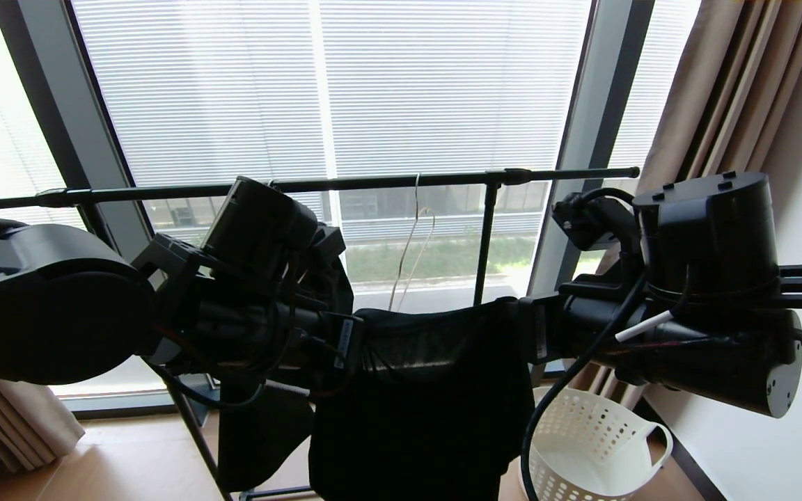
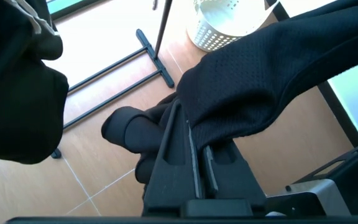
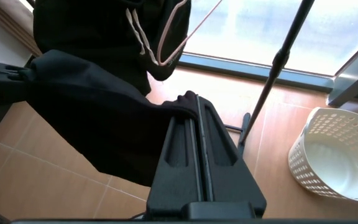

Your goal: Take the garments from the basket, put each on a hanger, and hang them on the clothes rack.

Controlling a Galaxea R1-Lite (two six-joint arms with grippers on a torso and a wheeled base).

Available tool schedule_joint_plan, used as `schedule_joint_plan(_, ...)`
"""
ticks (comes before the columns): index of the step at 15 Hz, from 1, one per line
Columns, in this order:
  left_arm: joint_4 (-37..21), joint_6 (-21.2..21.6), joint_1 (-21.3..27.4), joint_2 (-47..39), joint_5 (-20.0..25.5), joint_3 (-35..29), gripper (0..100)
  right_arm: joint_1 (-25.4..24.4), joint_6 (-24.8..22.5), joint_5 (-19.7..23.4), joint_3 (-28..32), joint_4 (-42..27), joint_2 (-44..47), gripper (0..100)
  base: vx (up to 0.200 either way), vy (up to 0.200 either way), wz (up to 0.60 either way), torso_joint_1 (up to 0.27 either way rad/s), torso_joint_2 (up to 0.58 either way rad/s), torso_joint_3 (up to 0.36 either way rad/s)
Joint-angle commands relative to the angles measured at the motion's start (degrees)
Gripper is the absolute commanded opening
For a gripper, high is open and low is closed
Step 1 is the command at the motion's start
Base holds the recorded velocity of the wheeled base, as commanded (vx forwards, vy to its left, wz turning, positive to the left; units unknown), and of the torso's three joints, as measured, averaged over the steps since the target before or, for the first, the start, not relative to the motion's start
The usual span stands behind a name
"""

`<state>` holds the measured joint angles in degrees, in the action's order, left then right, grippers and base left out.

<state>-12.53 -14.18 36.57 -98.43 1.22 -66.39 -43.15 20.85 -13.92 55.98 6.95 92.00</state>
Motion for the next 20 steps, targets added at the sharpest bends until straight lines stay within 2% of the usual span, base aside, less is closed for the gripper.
schedule_joint_plan(1,0.1,-0.1,0.1,0.9,-0.1,-0.3,0,0.0,0.1,0.0,-0.9,0.0,0.0,0,0.000,0.000,0.00,0.000,0.00,0.000)
schedule_joint_plan(4,0.0,0.1,0.8,0.9,-0.2,-2.9,0,0.4,0.1,0.4,-3.7,0.2,-0.1,0,0.000,0.000,0.00,0.000,0.00,0.000)
schedule_joint_plan(5,0.0,0.0,1.5,0.7,-0.3,-5.0,0,0.4,-0.2,0.6,-5.4,2.1,0.1,100,0.000,0.000,0.00,0.000,0.00,0.000)
schedule_joint_plan(6,-0.1,-0.1,2.0,0.6,-0.3,-6.6,0,0.4,-0.5,0.9,-7.3,3.4,0.3,100,0.000,0.000,0.00,0.000,0.00,0.000)
schedule_joint_plan(9,-0.2,-0.1,2.5,-0.6,-1.6,-10.1,0,0.4,-4.7,5.6,-14.4,7.6,0.5,100,0.000,0.000,0.00,0.000,0.00,0.000)
schedule_joint_plan(10,-0.3,-0.1,2.4,-1.5,-2.9,-11.9,0,0.4,-7.1,6.6,-18.4,14.1,1.3,100,0.000,0.000,0.00,0.000,0.00,0.000)
schedule_joint_plan(11,-0.3,-0.1,2.4,-1.7,-3.6,-12.4,0,0.4,-8.5,6.8,-19.9,16.4,2.0,100,0.000,0.000,0.00,0.000,0.00,0.000)
schedule_joint_plan(12,-0.3,-0.2,2.4,-1.8,-4.6,-12.9,0,1.1,-12.0,8.6,-23.3,20.8,3.1,100,0.000,0.000,0.00,0.000,0.00,0.000)
schedule_joint_plan(13,-0.3,-0.1,2.4,-1.8,-4.7,-12.9,0,1.4,-13.4,9.8,-24.4,22.6,3.4,100,0.000,0.000,0.00,0.000,0.00,0.000)
schedule_joint_plan(15,-0.3,-0.1,2.3,-2.0,-5.7,-13.0,0,2.5,-19.8,15.2,-29.2,31.0,4.1,100,0.000,0.000,0.00,0.000,0.00,0.000)
schedule_joint_plan(17,-0.3,-0.1,2.2,-2.8,-7.5,-13.0,0,3.2,-22.3,18.5,-30.2,35.7,5.0,100,0.000,0.000,0.00,0.000,0.00,0.000)
schedule_joint_plan(19,-0.3,-0.1,2.2,-3.2,-8.2,-12.7,0,3.1,-22.3,18.5,-29.0,38.0,6.0,100,0.000,0.000,0.00,0.000,0.00,0.000)
schedule_joint_plan(20,-0.3,-0.1,2.3,-3.4,-8.8,-12.5,0,2.3,-22.3,18.1,-26.0,39.2,7.0,100,0.000,0.000,0.00,0.000,0.00,0.000)
